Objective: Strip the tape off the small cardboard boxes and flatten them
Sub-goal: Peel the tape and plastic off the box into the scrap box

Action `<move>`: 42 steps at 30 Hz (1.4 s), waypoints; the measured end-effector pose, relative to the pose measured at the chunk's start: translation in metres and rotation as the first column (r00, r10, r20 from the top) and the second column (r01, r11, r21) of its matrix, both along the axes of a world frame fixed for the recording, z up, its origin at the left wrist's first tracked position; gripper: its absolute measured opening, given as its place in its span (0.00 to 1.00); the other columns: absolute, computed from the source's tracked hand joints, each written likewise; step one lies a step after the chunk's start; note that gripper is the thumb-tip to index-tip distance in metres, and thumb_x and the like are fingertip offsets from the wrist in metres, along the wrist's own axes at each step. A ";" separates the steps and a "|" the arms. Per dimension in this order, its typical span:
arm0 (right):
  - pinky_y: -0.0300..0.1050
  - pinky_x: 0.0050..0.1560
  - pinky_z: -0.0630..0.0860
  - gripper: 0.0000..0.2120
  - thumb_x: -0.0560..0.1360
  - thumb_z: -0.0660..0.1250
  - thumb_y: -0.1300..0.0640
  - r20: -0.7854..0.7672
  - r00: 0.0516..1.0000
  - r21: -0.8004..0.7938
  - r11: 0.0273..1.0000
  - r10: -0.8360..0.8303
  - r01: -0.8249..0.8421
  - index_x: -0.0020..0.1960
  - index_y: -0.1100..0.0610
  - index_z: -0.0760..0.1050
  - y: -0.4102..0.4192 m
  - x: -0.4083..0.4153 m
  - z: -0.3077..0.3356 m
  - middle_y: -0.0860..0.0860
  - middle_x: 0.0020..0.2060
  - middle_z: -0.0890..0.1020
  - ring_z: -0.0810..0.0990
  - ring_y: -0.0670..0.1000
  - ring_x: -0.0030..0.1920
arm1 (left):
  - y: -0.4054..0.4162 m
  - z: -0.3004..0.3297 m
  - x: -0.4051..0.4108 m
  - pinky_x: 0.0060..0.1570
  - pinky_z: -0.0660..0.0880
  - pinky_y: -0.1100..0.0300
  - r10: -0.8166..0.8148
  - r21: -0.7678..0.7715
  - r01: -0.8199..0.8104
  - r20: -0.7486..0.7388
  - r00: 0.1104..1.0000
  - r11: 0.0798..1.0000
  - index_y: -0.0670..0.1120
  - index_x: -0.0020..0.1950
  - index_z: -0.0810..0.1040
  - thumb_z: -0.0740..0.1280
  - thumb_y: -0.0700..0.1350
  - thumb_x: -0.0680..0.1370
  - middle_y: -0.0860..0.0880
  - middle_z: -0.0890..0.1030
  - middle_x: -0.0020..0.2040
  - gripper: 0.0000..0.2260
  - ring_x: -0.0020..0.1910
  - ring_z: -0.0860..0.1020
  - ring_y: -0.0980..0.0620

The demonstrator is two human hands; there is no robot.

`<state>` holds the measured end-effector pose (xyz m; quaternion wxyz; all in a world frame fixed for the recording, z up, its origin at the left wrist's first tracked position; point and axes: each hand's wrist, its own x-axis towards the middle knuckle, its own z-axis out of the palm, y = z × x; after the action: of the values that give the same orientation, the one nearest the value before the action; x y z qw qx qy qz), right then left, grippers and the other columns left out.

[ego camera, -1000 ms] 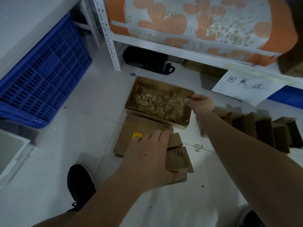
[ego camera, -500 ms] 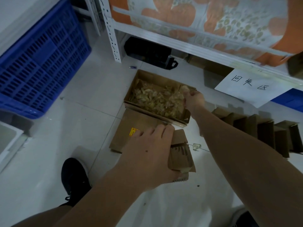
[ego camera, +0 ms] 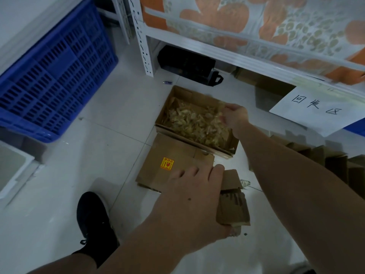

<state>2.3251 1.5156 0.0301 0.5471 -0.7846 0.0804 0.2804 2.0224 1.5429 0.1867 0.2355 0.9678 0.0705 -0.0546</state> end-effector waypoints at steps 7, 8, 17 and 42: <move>0.50 0.48 0.85 0.09 0.74 0.76 0.63 0.078 0.996 -0.051 0.998 -0.031 0.035 0.44 0.54 0.76 -0.005 0.000 -0.008 0.53 0.42 0.84 0.87 0.54 0.46 | -0.004 -0.004 0.000 0.61 0.72 0.50 -0.011 0.010 0.011 -0.012 1.000 1.000 0.56 0.72 0.58 0.67 0.74 0.71 0.57 0.71 0.62 0.38 0.57 0.73 0.54; 0.50 0.48 0.85 0.09 0.74 0.74 0.66 0.077 0.997 -0.045 0.998 -0.029 0.032 0.44 0.55 0.76 -0.006 -0.002 -0.008 0.53 0.42 0.85 0.87 0.54 0.46 | -0.004 -0.005 0.000 0.63 0.70 0.51 -0.015 0.008 0.015 -0.015 1.000 1.000 0.56 0.73 0.57 0.67 0.73 0.71 0.57 0.70 0.64 0.38 0.59 0.72 0.55; 0.39 0.42 0.84 0.14 0.73 0.75 0.68 0.072 0.994 -0.081 0.994 0.080 -0.074 0.55 0.57 0.77 -0.016 -0.011 0.008 0.54 0.49 0.83 0.86 0.50 0.47 | -0.006 0.001 -0.001 0.67 0.68 0.50 -0.022 0.016 0.022 -0.040 0.999 1.000 0.56 0.76 0.54 0.66 0.75 0.71 0.57 0.68 0.68 0.43 0.63 0.70 0.54; 0.43 0.48 0.84 0.09 0.76 0.73 0.66 0.107 0.994 -0.060 0.998 0.039 -0.033 0.54 0.57 0.82 0.004 0.007 0.025 0.54 0.50 0.84 0.86 0.52 0.47 | 0.005 0.004 -0.006 0.68 0.67 0.51 0.002 0.003 -0.002 -0.019 1.000 1.000 0.56 0.75 0.54 0.66 0.74 0.72 0.57 0.66 0.69 0.41 0.64 0.69 0.54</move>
<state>2.3324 1.5198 0.0549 0.5223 -0.8156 0.0448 0.2449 2.0159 1.5483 0.1912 0.2334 0.9675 0.0737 -0.0635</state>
